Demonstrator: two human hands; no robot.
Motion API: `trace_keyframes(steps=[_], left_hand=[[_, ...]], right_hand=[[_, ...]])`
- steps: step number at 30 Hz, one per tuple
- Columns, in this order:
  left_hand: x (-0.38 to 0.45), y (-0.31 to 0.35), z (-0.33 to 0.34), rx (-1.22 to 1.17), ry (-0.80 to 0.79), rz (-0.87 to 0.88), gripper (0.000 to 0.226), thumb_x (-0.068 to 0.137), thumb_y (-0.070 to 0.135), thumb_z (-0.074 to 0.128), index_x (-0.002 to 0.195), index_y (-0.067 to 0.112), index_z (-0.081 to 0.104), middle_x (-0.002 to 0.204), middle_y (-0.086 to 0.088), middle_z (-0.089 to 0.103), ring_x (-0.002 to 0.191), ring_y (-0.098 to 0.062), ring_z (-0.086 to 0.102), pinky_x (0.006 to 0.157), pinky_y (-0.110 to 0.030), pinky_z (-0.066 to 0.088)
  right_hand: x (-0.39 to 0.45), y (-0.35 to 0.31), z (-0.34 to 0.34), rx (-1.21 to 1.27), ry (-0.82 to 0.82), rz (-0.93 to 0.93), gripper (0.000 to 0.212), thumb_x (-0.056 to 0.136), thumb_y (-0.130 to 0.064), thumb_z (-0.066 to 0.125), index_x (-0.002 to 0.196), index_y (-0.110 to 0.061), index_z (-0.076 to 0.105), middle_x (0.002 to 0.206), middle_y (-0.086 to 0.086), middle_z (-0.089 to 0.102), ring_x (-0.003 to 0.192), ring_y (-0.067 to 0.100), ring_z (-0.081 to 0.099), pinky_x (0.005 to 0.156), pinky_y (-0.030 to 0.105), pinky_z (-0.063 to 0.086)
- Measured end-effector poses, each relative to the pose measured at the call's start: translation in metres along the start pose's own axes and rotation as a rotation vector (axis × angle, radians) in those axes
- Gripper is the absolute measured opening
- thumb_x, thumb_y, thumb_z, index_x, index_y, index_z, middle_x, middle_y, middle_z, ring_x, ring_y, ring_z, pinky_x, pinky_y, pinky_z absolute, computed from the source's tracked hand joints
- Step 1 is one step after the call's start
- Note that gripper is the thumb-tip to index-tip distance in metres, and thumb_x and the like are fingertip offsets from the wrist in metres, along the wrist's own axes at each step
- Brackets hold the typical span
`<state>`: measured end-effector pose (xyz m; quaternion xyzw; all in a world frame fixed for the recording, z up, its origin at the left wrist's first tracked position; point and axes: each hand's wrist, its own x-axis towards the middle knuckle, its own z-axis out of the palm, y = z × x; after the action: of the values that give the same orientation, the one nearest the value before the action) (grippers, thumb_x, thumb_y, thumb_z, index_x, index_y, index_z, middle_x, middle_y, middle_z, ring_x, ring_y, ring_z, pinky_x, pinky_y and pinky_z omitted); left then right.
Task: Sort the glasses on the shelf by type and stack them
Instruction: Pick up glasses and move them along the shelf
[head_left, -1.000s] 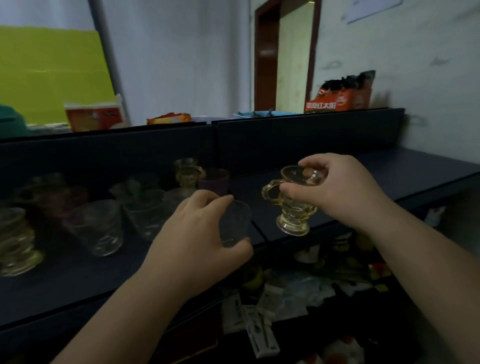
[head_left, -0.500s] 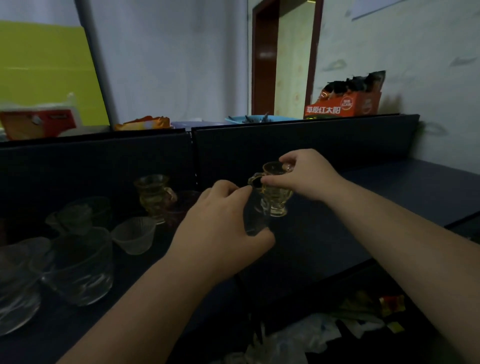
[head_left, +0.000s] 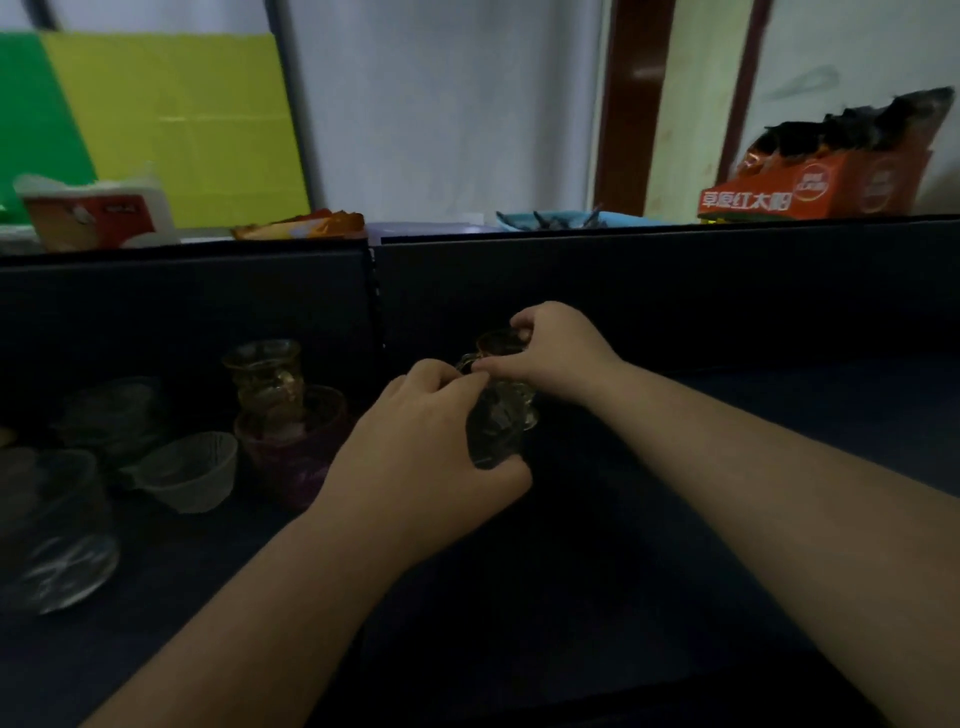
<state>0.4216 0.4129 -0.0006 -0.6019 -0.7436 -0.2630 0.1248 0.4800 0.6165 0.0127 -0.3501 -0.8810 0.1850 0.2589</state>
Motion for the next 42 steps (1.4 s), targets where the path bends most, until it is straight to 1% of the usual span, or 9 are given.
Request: trace_keyframes(steps=[3,6,9,12,14,23,30,34,42], left_hand=[[0.001,0.022,0.006,0.02,0.029,-0.077,0.068,0.073,0.061,0.056,0.133,0.031,0.047,0.117,0.019,0.037,0.104,-0.001,0.038,0.082,-0.019,0.037],[0.001,0.044,0.013,0.04,0.026,-0.141,0.074,0.074,0.062,0.056,0.14,0.034,0.041,0.12,0.019,0.036,0.106,0.0,0.037,0.084,-0.019,0.038],[0.003,0.059,0.022,0.083,0.046,-0.195,0.078,0.073,0.063,0.057,0.142,0.033,0.039,0.129,0.016,0.038,0.11,-0.002,0.038,0.086,-0.022,0.039],[0.005,0.072,0.032,0.106,0.021,-0.252,0.086,0.072,0.065,0.056,0.147,0.03,0.033,0.14,0.013,0.035,0.121,-0.008,0.039,0.094,-0.027,0.041],[0.011,0.082,0.037,0.106,0.011,-0.252,0.086,0.072,0.064,0.057,0.148,0.03,0.033,0.141,0.012,0.034,0.123,-0.009,0.039,0.095,-0.028,0.041],[0.059,0.121,0.066,0.031,-0.018,-0.08,0.084,0.072,0.063,0.059,0.146,0.029,0.037,0.137,0.012,0.039,0.117,-0.01,0.044,0.088,-0.026,0.04],[0.106,0.168,0.1,0.019,-0.099,-0.007,0.088,0.068,0.067,0.056,0.146,0.028,0.038,0.137,0.009,0.04,0.115,-0.014,0.047,0.092,-0.038,0.048],[0.132,0.187,0.122,0.023,-0.118,-0.031,0.088,0.069,0.066,0.057,0.146,0.027,0.039,0.137,0.007,0.041,0.114,-0.015,0.048,0.092,-0.038,0.048],[0.186,0.199,0.17,0.125,-0.118,-0.206,0.079,0.075,0.062,0.061,0.142,0.024,0.042,0.136,-0.003,0.042,0.117,-0.024,0.047,0.092,-0.04,0.047]], right_hand=[[0.007,0.005,0.001,0.058,-0.036,-0.058,0.092,0.064,-0.062,0.083,0.137,-0.013,0.055,0.128,0.003,0.06,0.112,0.018,0.06,0.093,0.038,0.054],[0.007,0.018,-0.006,0.064,-0.143,-0.134,0.096,0.063,-0.067,0.079,0.14,-0.017,0.051,0.129,0.002,0.057,0.109,0.018,0.06,0.09,0.039,0.055],[-0.003,0.041,-0.027,0.053,-0.186,-0.204,0.083,0.071,-0.063,0.078,0.136,-0.019,0.052,0.124,0.001,0.056,0.101,0.014,0.058,0.086,0.034,0.054],[-0.018,0.074,-0.056,-0.038,-0.183,-0.253,0.077,0.078,-0.055,0.076,0.141,-0.021,0.049,0.129,0.0,0.052,0.105,0.014,0.056,0.085,0.03,0.051],[-0.031,0.094,-0.075,-0.103,-0.17,-0.27,0.072,0.079,-0.053,0.075,0.14,-0.023,0.051,0.126,-0.002,0.053,0.103,0.012,0.056,0.084,0.028,0.05],[-0.109,0.163,-0.138,-0.256,-0.094,-0.122,0.063,0.083,-0.055,0.069,0.137,-0.026,0.053,0.126,-0.008,0.053,0.113,0.01,0.054,0.096,0.032,0.048],[-0.148,0.209,-0.185,-0.316,-0.017,-0.066,0.061,0.085,-0.056,0.064,0.137,-0.027,0.052,0.125,-0.012,0.051,0.113,0.008,0.052,0.094,0.031,0.047],[-0.153,0.239,-0.204,-0.327,-0.024,-0.072,0.06,0.085,-0.057,0.063,0.137,-0.029,0.052,0.123,-0.014,0.05,0.111,0.006,0.051,0.091,0.029,0.046],[-0.138,0.289,-0.228,-0.283,-0.059,-0.102,0.062,0.084,-0.059,0.063,0.139,-0.032,0.049,0.125,-0.017,0.048,0.112,0.004,0.051,0.093,0.028,0.047]])
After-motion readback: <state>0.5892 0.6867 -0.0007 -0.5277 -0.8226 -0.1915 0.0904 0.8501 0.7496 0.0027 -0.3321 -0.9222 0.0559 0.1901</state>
